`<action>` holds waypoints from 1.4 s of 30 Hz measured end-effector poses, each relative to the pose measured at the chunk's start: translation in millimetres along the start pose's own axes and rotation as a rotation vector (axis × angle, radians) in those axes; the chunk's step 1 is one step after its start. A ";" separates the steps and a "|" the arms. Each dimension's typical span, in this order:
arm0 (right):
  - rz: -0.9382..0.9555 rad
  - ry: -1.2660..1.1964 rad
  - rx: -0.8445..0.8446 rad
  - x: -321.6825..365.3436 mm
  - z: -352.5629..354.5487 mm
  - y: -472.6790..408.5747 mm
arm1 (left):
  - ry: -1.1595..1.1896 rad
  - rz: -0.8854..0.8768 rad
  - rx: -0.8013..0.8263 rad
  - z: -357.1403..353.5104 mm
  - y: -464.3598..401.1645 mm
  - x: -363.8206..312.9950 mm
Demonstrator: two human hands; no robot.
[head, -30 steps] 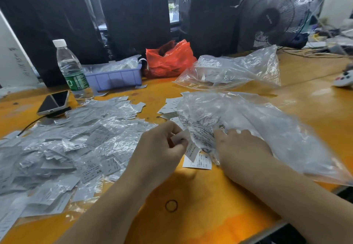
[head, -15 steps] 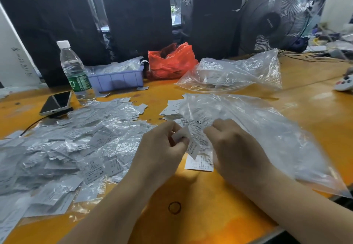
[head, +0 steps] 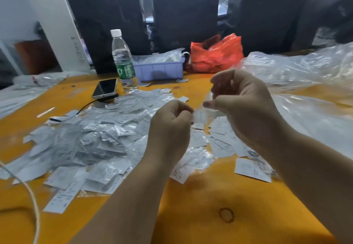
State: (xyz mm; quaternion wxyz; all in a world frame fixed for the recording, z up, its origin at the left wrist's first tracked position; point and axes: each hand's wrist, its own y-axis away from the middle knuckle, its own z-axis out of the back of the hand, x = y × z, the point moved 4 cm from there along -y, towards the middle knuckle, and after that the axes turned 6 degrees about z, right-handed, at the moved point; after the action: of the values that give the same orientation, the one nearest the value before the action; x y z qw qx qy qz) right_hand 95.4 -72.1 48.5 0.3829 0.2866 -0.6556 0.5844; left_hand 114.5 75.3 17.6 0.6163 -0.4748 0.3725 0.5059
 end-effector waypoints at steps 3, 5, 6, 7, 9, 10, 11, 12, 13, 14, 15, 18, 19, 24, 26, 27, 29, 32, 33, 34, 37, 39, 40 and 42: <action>-0.145 -0.287 0.040 -15.3 -13.1 -12.5 | 0.022 0.064 0.000 4.3 -6.1 3.3; -0.182 -0.401 0.058 -21.8 -14.5 -13.2 | 0.046 0.114 0.047 3.1 -8.4 5.2; -0.190 -0.435 0.066 -24.1 -13.1 -13.0 | 0.074 0.150 0.086 1.0 -8.7 5.8; -0.195 -0.458 0.080 -25.2 -11.1 -12.2 | 0.103 0.180 0.133 -2.3 -8.3 6.6; -0.193 -0.485 0.111 -24.3 -5.8 -10.0 | 0.120 0.194 0.231 -11.2 -6.2 6.5; -0.190 -0.498 0.122 -23.3 -3.5 -9.3 | 0.116 0.196 0.272 -15.4 -4.9 5.9; -0.188 -0.511 0.130 -22.4 -2.0 -8.7 | 0.118 0.200 0.302 -18.5 -3.7 5.6; -0.181 -0.524 0.138 -21.4 -1.3 -8.2 | 0.128 0.204 0.324 -20.3 -2.9 5.7; -0.168 -0.534 0.146 -20.4 -0.8 -7.8 | 0.148 0.203 0.341 -21.1 -2.4 6.1; -0.153 -0.541 0.151 -19.7 -0.4 -7.5 | 0.173 0.195 0.354 -21.0 -2.4 6.4; -0.143 -0.545 0.155 -19.1 0.0 -7.3 | 0.200 0.181 0.361 -19.9 -2.6 6.3; -0.125 -0.530 0.170 -19.4 1.1 -6.5 | 0.287 0.125 0.322 -12.7 -4.5 3.9; -0.120 -0.518 0.165 -20.4 1.7 -6.4 | 0.301 0.116 0.290 -10.3 -5.7 3.9; -0.246 -0.377 0.138 -30.4 1.9 -7.0 | 0.182 0.050 0.192 -3.0 -7.7 3.7; -0.379 -0.238 0.225 -35.8 -1.1 -3.4 | 0.110 0.022 0.184 -2.3 -7.2 2.0; -0.431 -0.170 0.286 -37.2 -3.2 -0.9 | 0.065 0.005 0.186 -2.1 -7.5 1.7; -0.473 -0.085 0.372 -38.6 -5.5 2.5 | -0.006 -0.020 0.193 -1.4 -8.5 2.2; -0.474 -0.087 0.376 -39.1 -5.0 3.4 | -0.030 -0.011 0.186 0.8 -9.4 2.9; -0.474 -0.093 0.358 -39.2 -4.4 2.7 | -0.019 -0.001 0.184 1.0 -9.6 3.2; -0.473 -0.104 0.331 -39.5 -3.4 1.7 | 0.000 0.009 0.187 0.9 -10.0 4.0; -0.481 -0.152 0.223 -42.0 0.7 -2.5 | 0.064 0.039 0.202 0.4 -12.0 7.1; -0.478 -0.170 0.177 -43.5 2.7 -4.3 | 0.095 0.053 0.212 0.3 -12.9 8.4; -0.475 -0.178 0.163 -44.0 3.2 -4.6 | 0.110 0.059 0.212 0.5 -13.2 8.7; -0.468 -0.192 0.143 -43.9 3.7 -4.9 | 0.129 0.067 0.208 0.6 -13.9 9.0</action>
State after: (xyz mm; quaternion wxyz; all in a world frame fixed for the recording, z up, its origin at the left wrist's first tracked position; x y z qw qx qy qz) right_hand 122.7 -79.6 14.4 0.4225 0.5109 -0.5617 0.4950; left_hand 130.0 77.8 12.2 0.6199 -0.4270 0.4775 0.4531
